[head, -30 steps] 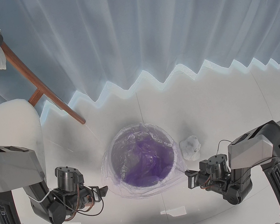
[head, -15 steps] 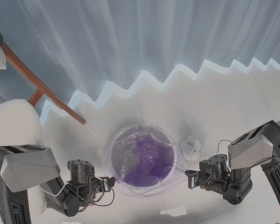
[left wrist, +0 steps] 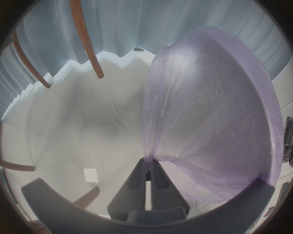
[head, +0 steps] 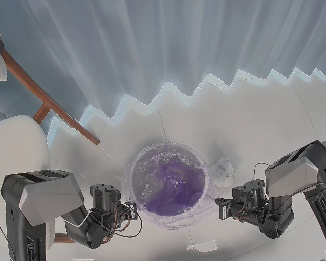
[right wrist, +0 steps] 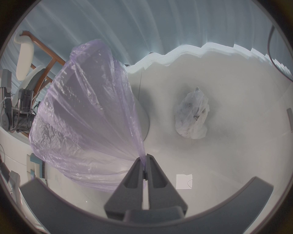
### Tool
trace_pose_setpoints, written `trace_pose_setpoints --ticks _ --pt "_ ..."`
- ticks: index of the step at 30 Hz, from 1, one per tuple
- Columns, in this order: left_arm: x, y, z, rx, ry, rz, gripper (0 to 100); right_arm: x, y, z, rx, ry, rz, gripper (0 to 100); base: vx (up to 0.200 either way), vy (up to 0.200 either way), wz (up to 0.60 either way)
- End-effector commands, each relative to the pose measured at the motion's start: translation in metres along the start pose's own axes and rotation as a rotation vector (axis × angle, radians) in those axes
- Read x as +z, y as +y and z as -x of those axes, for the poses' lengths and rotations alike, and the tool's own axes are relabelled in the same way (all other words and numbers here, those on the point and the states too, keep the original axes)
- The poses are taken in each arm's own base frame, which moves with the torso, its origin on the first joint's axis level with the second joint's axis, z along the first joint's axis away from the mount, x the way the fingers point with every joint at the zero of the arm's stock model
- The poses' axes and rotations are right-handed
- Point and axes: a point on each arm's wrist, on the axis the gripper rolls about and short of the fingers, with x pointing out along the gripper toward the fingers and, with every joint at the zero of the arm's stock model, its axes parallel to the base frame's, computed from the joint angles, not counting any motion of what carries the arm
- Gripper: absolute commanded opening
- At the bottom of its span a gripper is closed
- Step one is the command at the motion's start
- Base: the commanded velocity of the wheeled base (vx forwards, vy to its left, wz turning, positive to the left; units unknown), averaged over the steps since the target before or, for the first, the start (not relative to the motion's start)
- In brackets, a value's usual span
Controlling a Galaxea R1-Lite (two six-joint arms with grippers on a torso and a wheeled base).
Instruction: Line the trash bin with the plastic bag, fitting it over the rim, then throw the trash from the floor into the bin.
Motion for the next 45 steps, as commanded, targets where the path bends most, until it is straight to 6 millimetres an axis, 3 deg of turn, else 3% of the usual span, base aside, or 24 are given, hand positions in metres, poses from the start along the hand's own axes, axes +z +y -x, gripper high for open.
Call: trace_pose_setpoints --ticks 1,9,19,33,40,41,45 --pt "-0.004 0.001 -0.002 0.003 0.011 -0.001 0 0.0 0.0 0.0 0.0 -0.002 0.0 0 0.0 0.0 0.0" --pt "-0.006 0.01 -0.005 0.056 0.016 0.0 0 0.0 0.001 0.0 -0.001 -0.003 0.001 0 0.0 0.0 0.0" --pt "-0.027 0.014 -0.019 0.122 0.06 -0.011 0 0.0 0.0 0.0 -0.009 -0.003 0.002 0 0.0 0.0 0.0" --pt "-0.023 0.02 -0.025 0.17 0.034 -0.007 0 0.0 0.0 0.0 -0.009 -0.003 0.002 0 0.0 0.0 0.0" --pt "-0.02 0.016 -0.018 0.159 0.014 -0.009 0 0.0 0.0 0.0 -0.011 -0.004 0.002 0 0.0 0.0 0.0" --pt "-0.02 0.017 -0.018 0.159 0.002 -0.006 100 0.0 0.0 0.0 -0.011 -0.004 0.002 0 0.0 0.0 0.0" --pt "-0.021 0.019 -0.014 0.157 -0.015 -0.013 100 0.0 0.0 0.0 -0.011 -0.004 0.002 0 0.0 0.0 0.0"
